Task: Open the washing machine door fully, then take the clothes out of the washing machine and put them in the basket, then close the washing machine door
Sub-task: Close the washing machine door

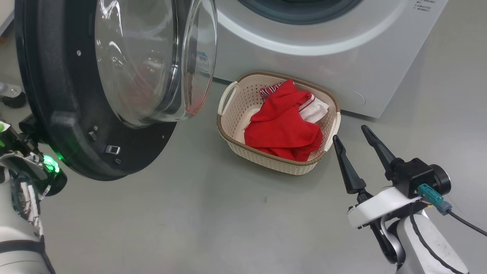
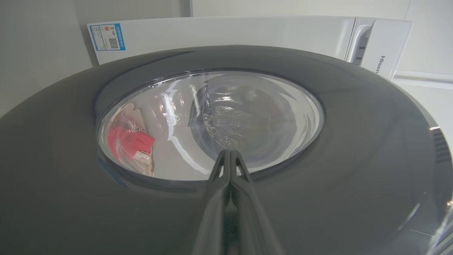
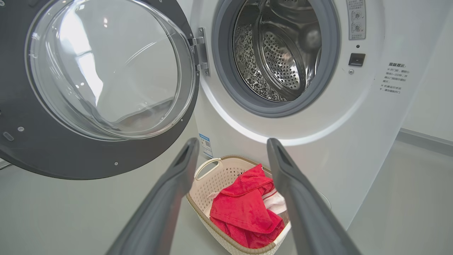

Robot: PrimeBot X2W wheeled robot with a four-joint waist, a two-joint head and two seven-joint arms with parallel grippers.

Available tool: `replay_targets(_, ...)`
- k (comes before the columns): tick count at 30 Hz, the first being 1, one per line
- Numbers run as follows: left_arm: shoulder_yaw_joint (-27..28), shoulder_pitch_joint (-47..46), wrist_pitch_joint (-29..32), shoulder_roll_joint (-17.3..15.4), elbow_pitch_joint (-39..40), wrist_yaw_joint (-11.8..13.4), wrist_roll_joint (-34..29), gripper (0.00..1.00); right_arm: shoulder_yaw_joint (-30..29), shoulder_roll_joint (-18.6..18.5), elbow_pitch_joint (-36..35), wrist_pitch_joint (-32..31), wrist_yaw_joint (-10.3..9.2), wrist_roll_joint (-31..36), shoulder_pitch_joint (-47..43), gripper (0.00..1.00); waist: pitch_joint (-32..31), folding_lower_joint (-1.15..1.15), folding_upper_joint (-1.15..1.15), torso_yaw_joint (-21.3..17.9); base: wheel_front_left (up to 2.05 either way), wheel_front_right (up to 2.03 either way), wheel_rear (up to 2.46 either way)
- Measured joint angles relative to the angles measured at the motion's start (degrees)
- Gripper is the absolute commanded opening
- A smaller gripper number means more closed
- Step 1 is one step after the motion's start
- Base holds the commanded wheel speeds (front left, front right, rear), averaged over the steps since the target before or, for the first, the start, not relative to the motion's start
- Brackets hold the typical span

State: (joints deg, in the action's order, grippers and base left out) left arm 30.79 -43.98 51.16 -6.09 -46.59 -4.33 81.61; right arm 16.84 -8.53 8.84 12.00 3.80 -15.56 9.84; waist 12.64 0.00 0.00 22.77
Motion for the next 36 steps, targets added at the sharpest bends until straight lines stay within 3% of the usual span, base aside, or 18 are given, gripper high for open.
replay_targets(17,-1.8,4.4,2.5,3.7,4.9,-0.5,1.4,0.00,0.2,1.1,1.2,0.9,0.01,-1.0,-1.7,1.00,-3.0,0.00,0.00,-2.0,0.00,0.00,0.00)
replay_targets(36,-5.8,7.9,4.6,4.9,10.6,0.6,3.3,0.00,0.6,1.8,1.4,1.4,-0.35,-1.1,-2.2,1.00,-3.8,0.00,0.00,-5.1,0.00,0.00,0.00)
